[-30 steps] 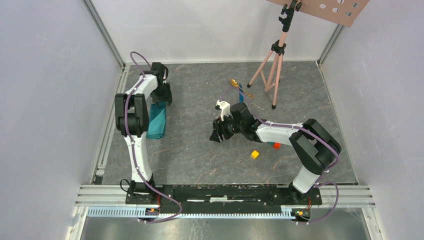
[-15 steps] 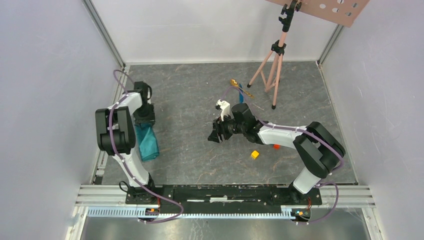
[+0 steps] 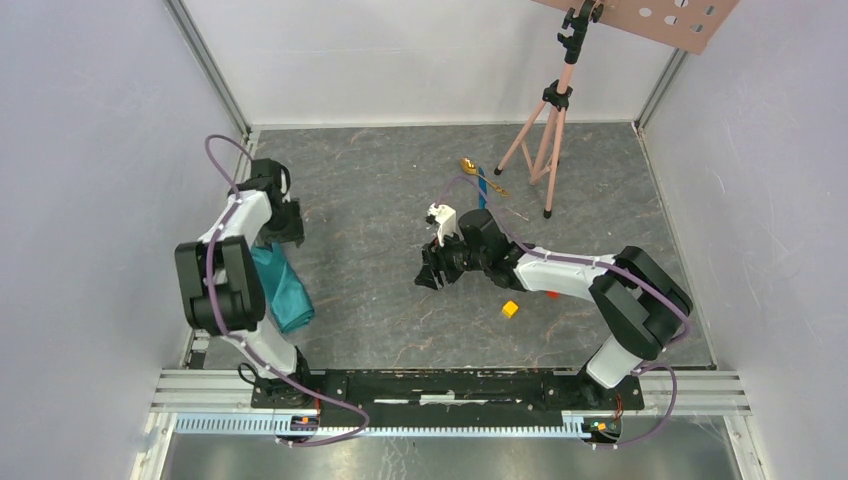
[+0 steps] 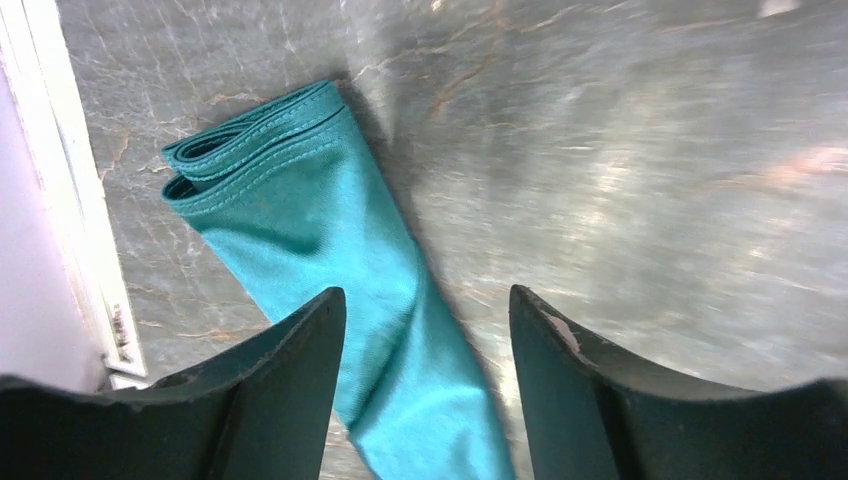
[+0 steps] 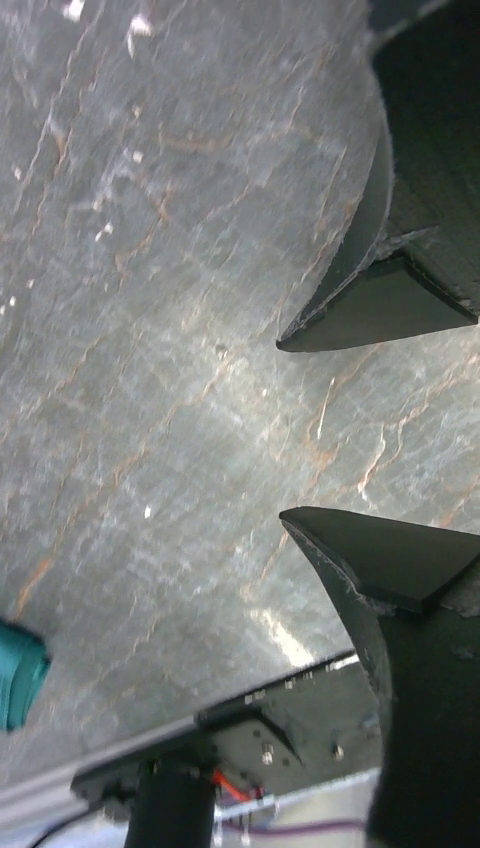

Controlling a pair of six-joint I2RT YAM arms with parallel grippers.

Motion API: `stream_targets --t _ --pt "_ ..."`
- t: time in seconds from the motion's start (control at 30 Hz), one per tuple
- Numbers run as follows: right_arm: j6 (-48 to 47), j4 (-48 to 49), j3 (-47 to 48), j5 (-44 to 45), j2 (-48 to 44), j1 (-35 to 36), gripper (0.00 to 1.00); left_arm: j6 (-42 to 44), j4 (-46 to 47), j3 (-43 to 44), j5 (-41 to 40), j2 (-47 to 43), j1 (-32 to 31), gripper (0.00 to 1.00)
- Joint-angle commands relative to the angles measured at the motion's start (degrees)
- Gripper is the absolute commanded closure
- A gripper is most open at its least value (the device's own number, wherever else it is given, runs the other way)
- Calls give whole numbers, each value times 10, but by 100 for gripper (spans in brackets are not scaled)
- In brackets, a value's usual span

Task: Fold the napkin into a case and place the utensils inside
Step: Pick up the spoon from the center of the board.

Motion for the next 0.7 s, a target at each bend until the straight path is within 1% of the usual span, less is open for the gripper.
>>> stream_targets --t 0.0,0.07,0.2,0.27,0.3,0.37,0.4,0.43,0.5,0.53,0.57,0.63,0.67 --pt "-69 -81 49 98 -5 0 35 -85 -2 44 133 -112 -4 30" --pt "-100 -121 75 151 -1 -6 32 -108 -2 56 200 -146 -20 29" --pt "-138 -190 134 221 20 -49 27 -125 7 55 247 -200 -130 29" --pt "-157 -226 181 247 50 -76 26 -159 36 18 303 -224 -170 29" --pt "-159 -251 212 278 66 -88 26 -177 56 -4 334 -237 -187 29" --pt "-141 -268 252 305 98 -123 27 -210 100 -56 377 -274 -217 29" --pt "-127 -259 261 305 111 -143 27 -226 115 -84 390 -298 -227 29" --pt "-122 -241 269 293 122 -159 27 -242 134 -107 423 -323 -229 29" --pt "-146 -239 318 253 163 -189 28 -255 153 -141 486 -363 -229 28" --pt "-176 -252 359 220 191 -198 29 -258 154 -153 510 -381 -229 27" --pt "-209 -268 393 211 220 -205 29 -264 157 -164 529 -401 -229 27" --pt "-248 -312 478 227 274 -212 30 -283 176 -184 564 -446 -229 25" --pt "-259 -330 513 222 301 -220 31 -297 186 -195 571 -461 -229 24"
